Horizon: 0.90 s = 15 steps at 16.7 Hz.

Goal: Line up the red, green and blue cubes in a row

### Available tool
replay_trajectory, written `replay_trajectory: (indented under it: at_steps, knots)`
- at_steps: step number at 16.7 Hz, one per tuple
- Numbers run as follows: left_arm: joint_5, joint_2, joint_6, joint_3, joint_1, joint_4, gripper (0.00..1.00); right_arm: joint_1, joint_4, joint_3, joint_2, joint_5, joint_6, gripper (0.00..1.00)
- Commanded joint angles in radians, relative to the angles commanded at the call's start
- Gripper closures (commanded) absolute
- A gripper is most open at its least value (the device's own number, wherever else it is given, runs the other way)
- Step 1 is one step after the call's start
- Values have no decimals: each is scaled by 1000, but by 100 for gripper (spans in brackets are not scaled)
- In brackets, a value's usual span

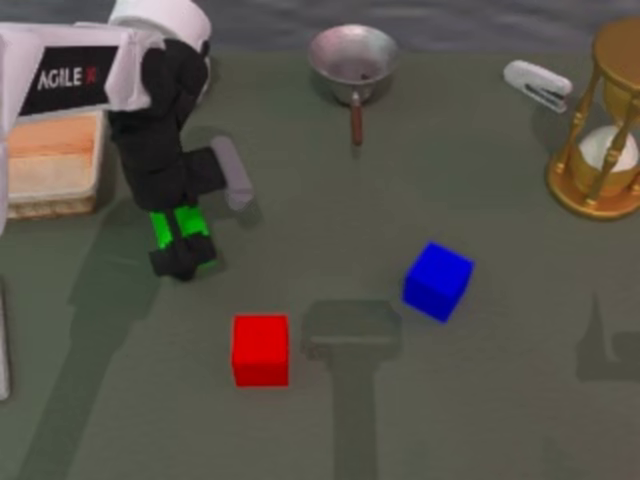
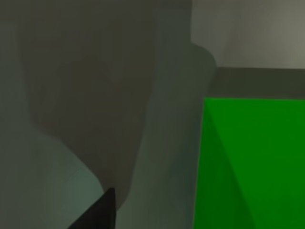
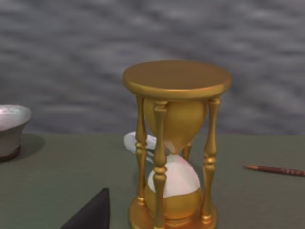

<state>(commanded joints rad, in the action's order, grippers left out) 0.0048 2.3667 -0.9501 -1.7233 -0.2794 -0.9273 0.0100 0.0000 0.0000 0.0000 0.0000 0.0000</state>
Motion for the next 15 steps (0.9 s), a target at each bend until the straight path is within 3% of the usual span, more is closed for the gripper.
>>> replay_trajectory:
  at_steps: [11, 15]
  knots:
    - [0, 0, 0, 0, 0, 0, 98, 0, 0, 0, 0, 0, 0, 0]
    - [0, 0, 0, 0, 0, 0, 100, 0, 0, 0, 0, 0, 0, 0]
